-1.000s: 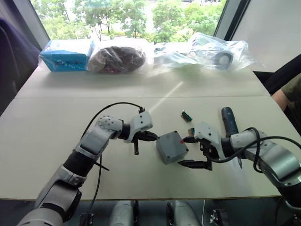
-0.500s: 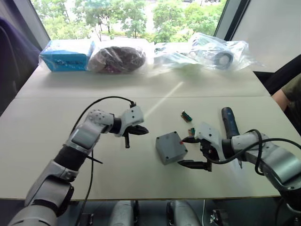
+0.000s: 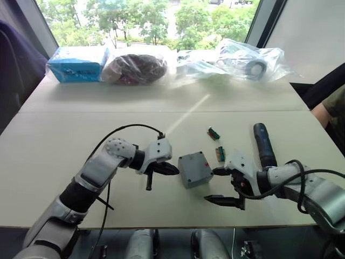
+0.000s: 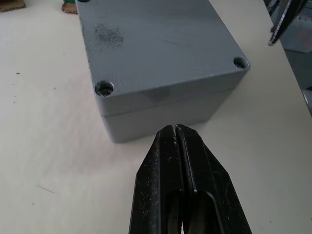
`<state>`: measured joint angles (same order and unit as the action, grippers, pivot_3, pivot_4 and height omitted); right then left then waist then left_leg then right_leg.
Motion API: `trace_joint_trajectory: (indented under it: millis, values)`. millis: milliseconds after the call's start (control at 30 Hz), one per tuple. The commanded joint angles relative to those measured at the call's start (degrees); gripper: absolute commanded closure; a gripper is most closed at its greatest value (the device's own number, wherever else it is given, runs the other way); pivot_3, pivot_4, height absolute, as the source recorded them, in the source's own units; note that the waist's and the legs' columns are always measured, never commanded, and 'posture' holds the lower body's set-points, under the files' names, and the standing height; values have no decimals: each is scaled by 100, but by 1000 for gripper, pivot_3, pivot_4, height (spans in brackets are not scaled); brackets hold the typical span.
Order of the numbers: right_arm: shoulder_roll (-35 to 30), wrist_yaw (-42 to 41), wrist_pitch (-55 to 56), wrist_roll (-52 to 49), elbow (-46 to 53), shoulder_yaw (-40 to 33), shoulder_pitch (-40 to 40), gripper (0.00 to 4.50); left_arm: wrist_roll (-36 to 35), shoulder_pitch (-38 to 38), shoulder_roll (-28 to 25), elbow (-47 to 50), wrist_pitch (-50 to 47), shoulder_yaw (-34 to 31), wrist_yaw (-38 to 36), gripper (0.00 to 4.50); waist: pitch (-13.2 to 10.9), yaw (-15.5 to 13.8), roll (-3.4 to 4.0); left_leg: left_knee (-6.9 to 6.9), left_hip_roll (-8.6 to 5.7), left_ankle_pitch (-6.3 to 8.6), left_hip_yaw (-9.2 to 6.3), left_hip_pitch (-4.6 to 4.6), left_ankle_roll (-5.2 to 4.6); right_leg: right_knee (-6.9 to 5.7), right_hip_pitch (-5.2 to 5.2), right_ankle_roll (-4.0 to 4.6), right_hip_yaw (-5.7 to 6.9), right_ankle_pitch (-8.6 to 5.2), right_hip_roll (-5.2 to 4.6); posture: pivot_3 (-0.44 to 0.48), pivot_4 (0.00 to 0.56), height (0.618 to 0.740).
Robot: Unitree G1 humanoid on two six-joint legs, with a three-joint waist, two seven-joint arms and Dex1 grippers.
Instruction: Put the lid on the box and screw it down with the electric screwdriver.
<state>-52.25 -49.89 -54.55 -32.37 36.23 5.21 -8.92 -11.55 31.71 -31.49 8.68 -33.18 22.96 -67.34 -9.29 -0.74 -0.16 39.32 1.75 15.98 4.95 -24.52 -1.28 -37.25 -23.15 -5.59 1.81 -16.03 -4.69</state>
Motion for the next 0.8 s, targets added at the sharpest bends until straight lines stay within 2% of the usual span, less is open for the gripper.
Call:
trace_joint_trajectory:
  millis: [33, 333, 500, 567, 633, 733, 800]
  values:
    - [153, 160, -90, -189, 245, -96, -116, 45, 135, 233, 196, -265, 238, -79, 294, 4500, 0, -2, -1, 0, -1, 0, 0, 0, 0, 0, 1, 0, 0, 0, -1, 0, 150, 740]
    - [194, 337, -220, -283, 251, -170, -217, 45, 186, 334, 199, -456, 409, -135, 362, 4500, 0, 1, -1, 0, -1, 0, 0, 1, 0, 0, 1, 0, -1, 0, 0, 0, 150, 740]
    - [-348, -194, -118, -593, 154, -841, -149, 45, 16, 393, -119, -375, 267, -312, 93, 4500, 0, 0, 0, 0, -1, 0, 1, 0, 0, 1, 0, 0, -1, 0, -1, 0, 150, 740]
    - [-312, -204, -164, -850, -494, -1393, -603, 45, -283, 599, -107, -586, 43, -718, 139, 4500, -1, 3, -3, 0, 0, 0, 0, 2, 0, 1, 2, 0, -1, 0, -1, 0, 150, 740]
    - [-189, -95, -91, -846, -1076, -1574, -1019, 45, -558, 820, 4, -801, -127, -1066, 213, 4500, -1, 4, -5, 0, 0, 0, 1, 2, 0, -1, 2, 1, -1, 2, -1, 0, 150, 740]
    - [345, 371, 419, -266, -2270, -1295, -1659, 45, -945, 1180, 271, -1036, -349, -1477, 343, 4500, 3, 0, -17, 0, 0, 0, 0, 9, 0, -1, 8, 1, 1, 3, 1, 0, 150, 740]
    - [669, 648, 998, 394, -3055, -860, -1975, 45, -1056, 1297, 399, -1059, -418, -1570, 410, 4500, 5, 3, -18, -2, 0, 0, 2, 10, 0, 1, 8, 2, 0, 2, 2, 0, 150, 740]
